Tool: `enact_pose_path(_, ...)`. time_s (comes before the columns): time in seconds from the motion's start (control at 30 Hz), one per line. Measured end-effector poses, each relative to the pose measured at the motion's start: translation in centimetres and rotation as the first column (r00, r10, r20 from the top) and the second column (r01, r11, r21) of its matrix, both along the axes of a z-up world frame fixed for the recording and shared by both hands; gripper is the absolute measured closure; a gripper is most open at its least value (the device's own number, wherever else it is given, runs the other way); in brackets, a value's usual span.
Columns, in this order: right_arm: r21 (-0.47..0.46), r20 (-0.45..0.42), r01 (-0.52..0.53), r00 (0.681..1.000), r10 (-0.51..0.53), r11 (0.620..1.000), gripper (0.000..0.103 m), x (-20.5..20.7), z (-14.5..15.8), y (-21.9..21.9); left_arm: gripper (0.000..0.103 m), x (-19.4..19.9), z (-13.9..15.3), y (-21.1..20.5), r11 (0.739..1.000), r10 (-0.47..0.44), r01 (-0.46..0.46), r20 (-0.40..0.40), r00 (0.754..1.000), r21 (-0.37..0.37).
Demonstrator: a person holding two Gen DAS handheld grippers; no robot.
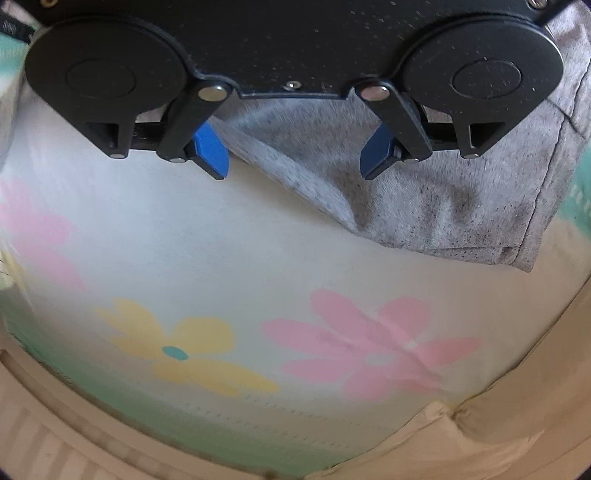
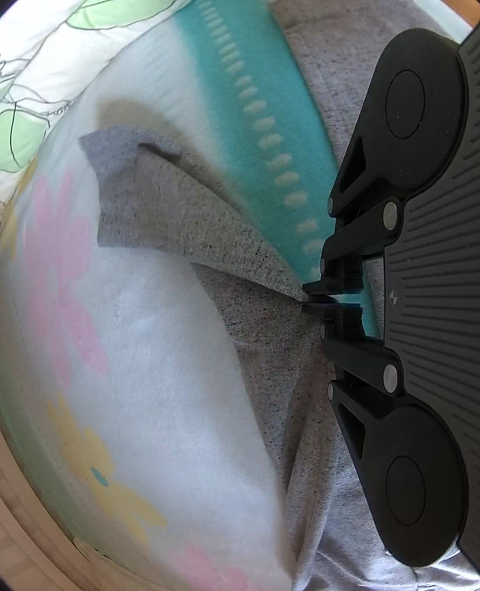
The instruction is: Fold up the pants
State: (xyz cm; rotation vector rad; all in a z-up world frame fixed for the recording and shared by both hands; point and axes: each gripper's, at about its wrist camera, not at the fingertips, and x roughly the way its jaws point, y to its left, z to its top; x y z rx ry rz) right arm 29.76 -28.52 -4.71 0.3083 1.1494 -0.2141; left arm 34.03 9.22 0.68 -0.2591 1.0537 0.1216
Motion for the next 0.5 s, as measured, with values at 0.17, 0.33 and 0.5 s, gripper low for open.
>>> enact_pose_path(0.17, -0.014, -0.017, -0.007, 1.0, 0.007, 1.0, 0.099, 1.0, -1.2, 0.1, 0.024, 2.6, -2.4, 0.1, 0.999, 0.03, -0.028, -0.066, 0.997, 0.026)
enact_pose_path(0.33, -0.034, -0.015, -0.033, 0.999, 0.033, 0.999, 0.099, 0.5, -0.9, 0.7, 0.024, 4.9, -4.4, -0.1, 0.999, 0.051, -0.052, -0.131, 0.99, -0.002)
enact_pose_path(0.5, 0.014, 0.038, -0.024, 0.999, 0.024, 1.0, 0.096, 0.9, 0.3, -0.7, 0.078, 5.3, -5.9, -0.6, 0.996, 0.079, -0.073, -0.172, 0.982, 0.046)
